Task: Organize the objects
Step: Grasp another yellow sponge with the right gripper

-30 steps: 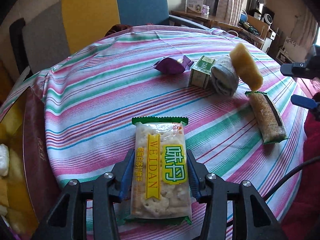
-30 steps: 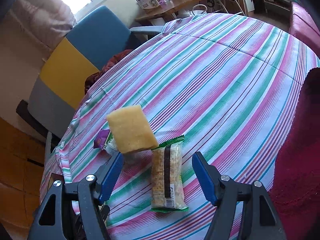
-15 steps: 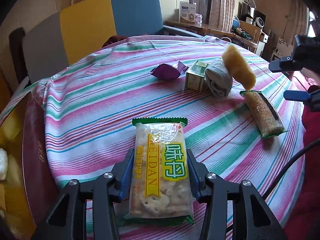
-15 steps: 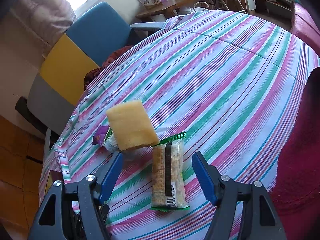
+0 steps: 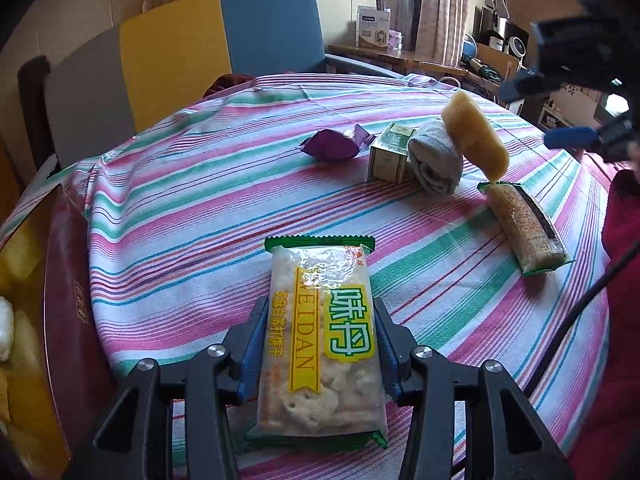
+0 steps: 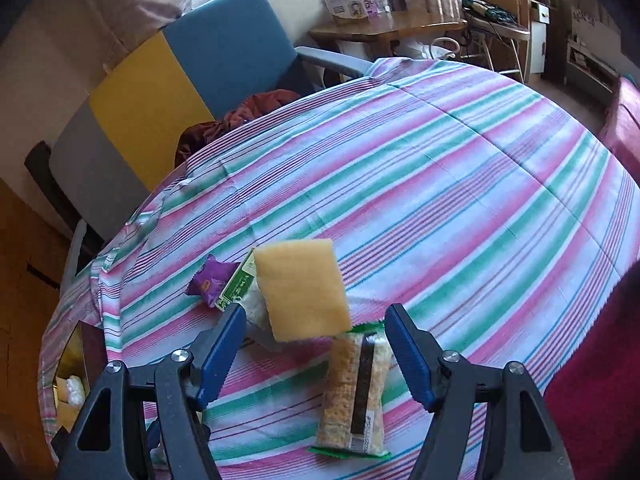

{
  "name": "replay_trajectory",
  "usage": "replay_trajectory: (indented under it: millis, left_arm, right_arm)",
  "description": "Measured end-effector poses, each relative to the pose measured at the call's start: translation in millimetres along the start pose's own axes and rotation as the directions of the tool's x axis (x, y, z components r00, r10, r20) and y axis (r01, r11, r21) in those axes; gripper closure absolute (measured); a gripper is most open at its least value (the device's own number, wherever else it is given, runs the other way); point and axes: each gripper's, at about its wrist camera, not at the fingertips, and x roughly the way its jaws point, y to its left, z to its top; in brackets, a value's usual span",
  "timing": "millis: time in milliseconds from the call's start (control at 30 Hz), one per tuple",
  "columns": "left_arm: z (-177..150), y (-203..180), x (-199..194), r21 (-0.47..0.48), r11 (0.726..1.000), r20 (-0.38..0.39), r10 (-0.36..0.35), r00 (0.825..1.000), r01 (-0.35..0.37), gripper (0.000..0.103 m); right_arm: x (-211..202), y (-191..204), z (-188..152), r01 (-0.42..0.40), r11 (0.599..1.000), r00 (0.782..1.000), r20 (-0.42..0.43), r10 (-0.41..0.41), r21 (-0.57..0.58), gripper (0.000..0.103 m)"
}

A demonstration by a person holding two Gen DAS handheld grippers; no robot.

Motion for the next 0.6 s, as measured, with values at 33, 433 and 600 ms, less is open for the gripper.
replay_trajectory:
  millis: [33,433,600]
  left_arm:
    - [0,0,0,-0.001,1.0,0.0,-0.001,1.0,0.001,0.054]
    - [0,1,0,-0.006,1.0,0.001,-0.011,1.0,0.011,0.054]
    - [0,0,0,-0.002,1.0,0.003,-0.006,1.0,0.006,0.054]
  right_arm:
    - [6,3,3,0.01,1.0,1.0,-0.005,-0.01,-0.015,0.025]
    - [15,-25,10,0.093,0.995,0.993,0.062,-0.096,0.048,0.078]
    - [12,-57,13,0.086,0.982,0.994,0.056,-0.096,0.168,0.081]
